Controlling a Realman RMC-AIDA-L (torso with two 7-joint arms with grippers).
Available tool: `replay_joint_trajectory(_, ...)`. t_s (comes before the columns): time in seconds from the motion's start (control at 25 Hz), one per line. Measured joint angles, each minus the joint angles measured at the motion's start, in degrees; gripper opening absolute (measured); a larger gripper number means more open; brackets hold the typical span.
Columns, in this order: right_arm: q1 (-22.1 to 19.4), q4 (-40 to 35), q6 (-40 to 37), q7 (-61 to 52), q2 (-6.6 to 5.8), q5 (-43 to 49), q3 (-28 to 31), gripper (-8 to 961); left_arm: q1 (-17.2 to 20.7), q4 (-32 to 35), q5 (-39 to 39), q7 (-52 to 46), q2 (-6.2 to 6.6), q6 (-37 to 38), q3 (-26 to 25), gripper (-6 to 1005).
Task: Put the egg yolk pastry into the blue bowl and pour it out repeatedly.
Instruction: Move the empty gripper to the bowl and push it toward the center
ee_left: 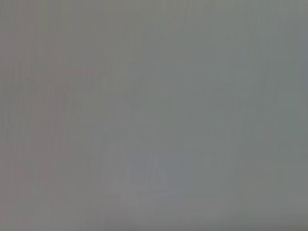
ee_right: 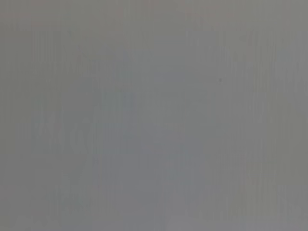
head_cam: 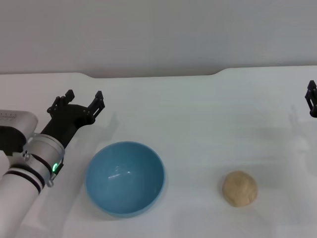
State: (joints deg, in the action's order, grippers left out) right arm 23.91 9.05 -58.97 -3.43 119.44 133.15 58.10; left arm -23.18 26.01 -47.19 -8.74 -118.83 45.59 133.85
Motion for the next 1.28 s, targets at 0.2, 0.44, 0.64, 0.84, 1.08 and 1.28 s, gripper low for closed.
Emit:
replay_joint_trajectory(0.2, 0.12, 0.0, 0.0, 0.0, 0.0, -0.19, 0.0, 510, -0.29, 0.0, 0.0, -0.01, 0.0, -0.93, -0.28, 786)
replay_joint_trajectory(0.44, 0.24, 0.0, 0.0, 0.0, -0.06, -0.41, 0.0, 510, -0.53, -0.01, 0.0, -0.03, 0.0, -0.95, -0.44, 785)
replay_joint_trajectory(0.64, 0.42, 0.0, 0.01, 0.0, -0.09, -0.44, 0.02, 510, -1.61, -1.11, 0.0, -0.05, 0.0, -1.39, -0.44, 785)
replay_joint_trajectory(0.84, 0.65, -0.09, 0.05, 0.0, -0.09, -0.44, 0.29, 510, -2.06, -1.31, 0.0, -0.19, -0.09, -2.51, -1.3, 786)
replay_joint_trajectory(1.08, 0.78, -0.28, 0.24, 0.0, -0.17, -0.44, 0.43, 510, -2.06, 0.05, 0.07, -4.6, 0.54, -1.93, -4.17, 786)
replay_joint_trajectory(1.28, 0.46, -0.3, 0.73, 0.0, -0.18, -0.44, 0.46, 509, -2.01, 3.02, 0.47, -7.5, 1.71, -2.15, -7.09, 786)
